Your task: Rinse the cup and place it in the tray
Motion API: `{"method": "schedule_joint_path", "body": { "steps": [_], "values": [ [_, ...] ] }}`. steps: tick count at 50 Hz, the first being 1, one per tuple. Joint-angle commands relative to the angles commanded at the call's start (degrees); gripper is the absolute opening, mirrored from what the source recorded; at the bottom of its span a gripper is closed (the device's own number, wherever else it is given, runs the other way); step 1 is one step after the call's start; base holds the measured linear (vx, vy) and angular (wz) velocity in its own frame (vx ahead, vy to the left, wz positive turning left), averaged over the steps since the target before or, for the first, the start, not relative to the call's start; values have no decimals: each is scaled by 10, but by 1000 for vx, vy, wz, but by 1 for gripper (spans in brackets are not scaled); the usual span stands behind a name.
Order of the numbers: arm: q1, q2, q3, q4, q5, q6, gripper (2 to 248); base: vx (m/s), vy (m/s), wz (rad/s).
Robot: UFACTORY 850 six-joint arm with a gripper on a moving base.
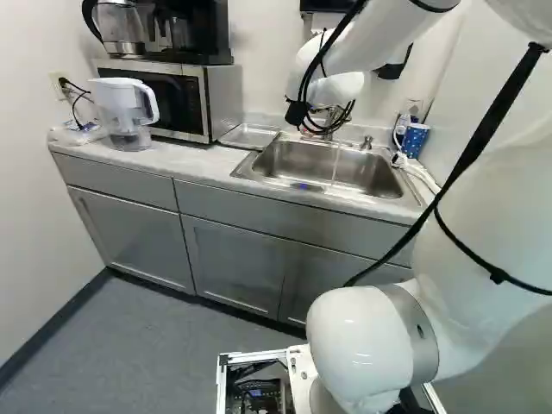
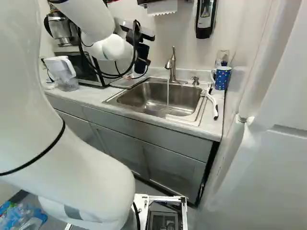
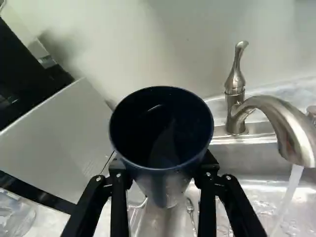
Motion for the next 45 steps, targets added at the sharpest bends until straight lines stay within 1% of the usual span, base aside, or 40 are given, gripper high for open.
{"method": "schedule_joint_path", "body": {
  "steps": [45],
  "values": [
    [0, 0, 0, 0, 0, 271, 126, 0, 0, 0]
  ]
}}
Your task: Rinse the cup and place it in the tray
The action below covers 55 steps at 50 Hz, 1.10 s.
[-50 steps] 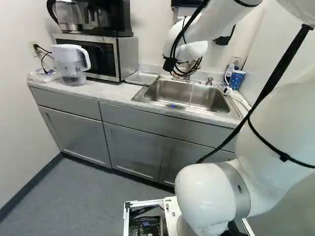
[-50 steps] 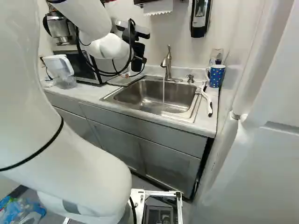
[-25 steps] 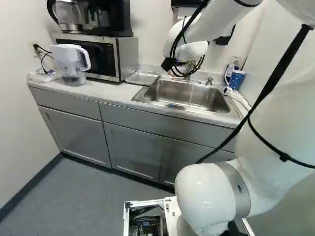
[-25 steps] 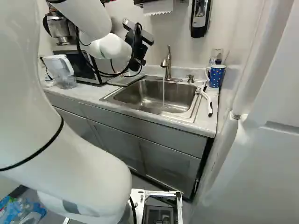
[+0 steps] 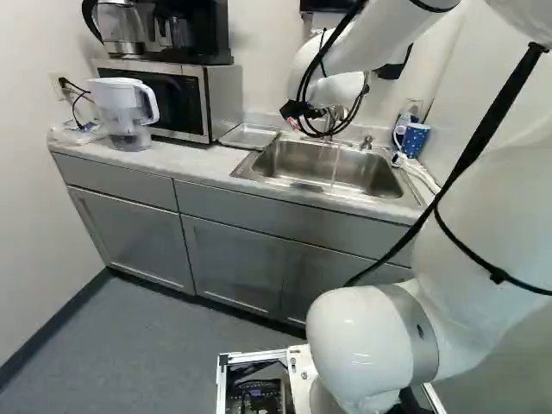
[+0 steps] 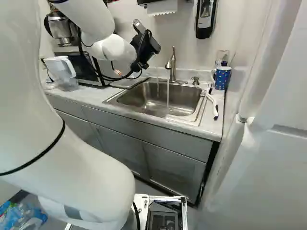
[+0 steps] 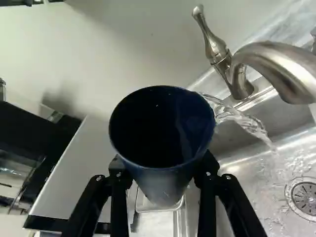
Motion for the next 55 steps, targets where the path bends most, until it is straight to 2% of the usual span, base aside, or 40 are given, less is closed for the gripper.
{"method": "schedule_joint_path", "body": {
  "steps": [55],
  "values": [
    [0, 0, 0, 0, 0, 331, 126, 0, 0, 0]
  ]
}}
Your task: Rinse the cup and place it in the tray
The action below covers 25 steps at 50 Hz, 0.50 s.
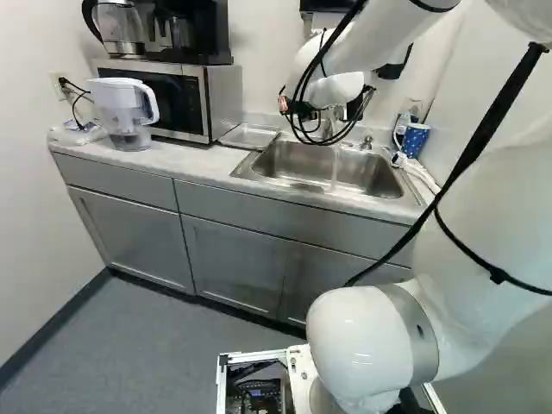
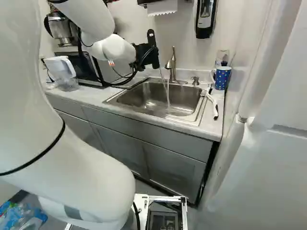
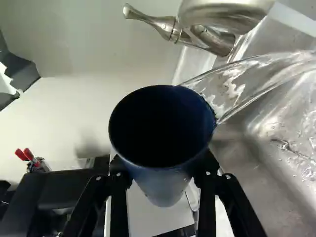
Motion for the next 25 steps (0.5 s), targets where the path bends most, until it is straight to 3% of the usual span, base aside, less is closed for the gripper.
{"method": "schedule_joint_path", "body": {
  "steps": [20, 25],
  "values": [
    [0, 0, 0, 0, 0, 121, 126, 0, 0, 0],
    [0, 0, 0, 0, 0, 124, 126, 0, 0, 0]
  ]
}}
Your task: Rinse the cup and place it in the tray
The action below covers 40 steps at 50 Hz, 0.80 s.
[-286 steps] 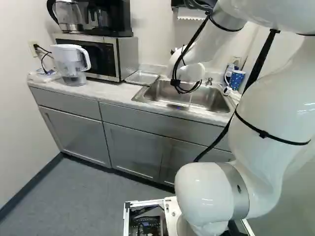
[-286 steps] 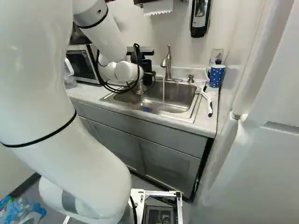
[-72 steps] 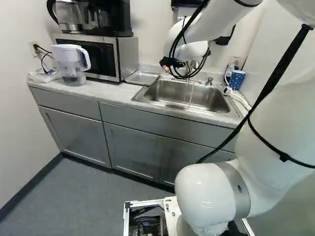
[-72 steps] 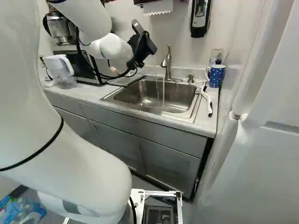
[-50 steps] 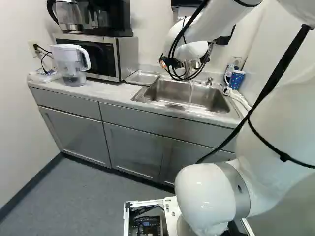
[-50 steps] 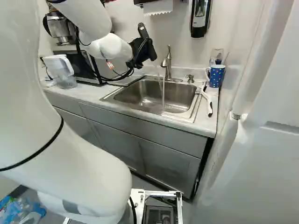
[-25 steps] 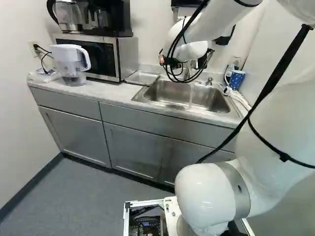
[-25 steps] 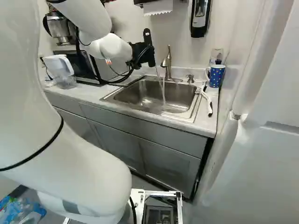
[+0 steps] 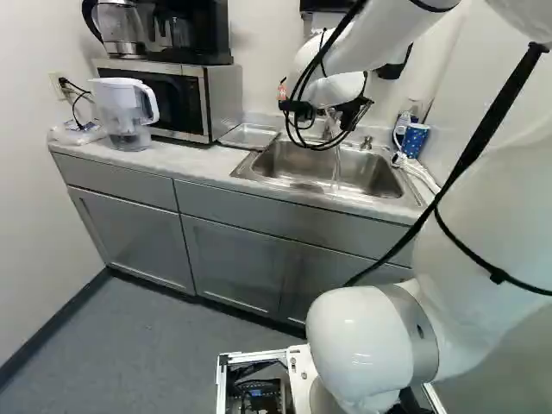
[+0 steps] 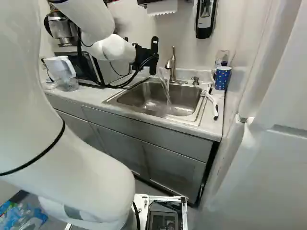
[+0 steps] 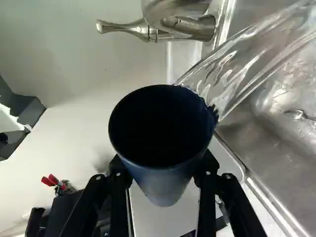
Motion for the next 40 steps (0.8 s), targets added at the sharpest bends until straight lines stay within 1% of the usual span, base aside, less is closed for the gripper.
{"method": "schedule_joint_path", "body": {
  "steps": [40],
  "values": [
    [0, 0, 0, 0, 0, 0, 126, 0, 0, 0]
  ]
}}
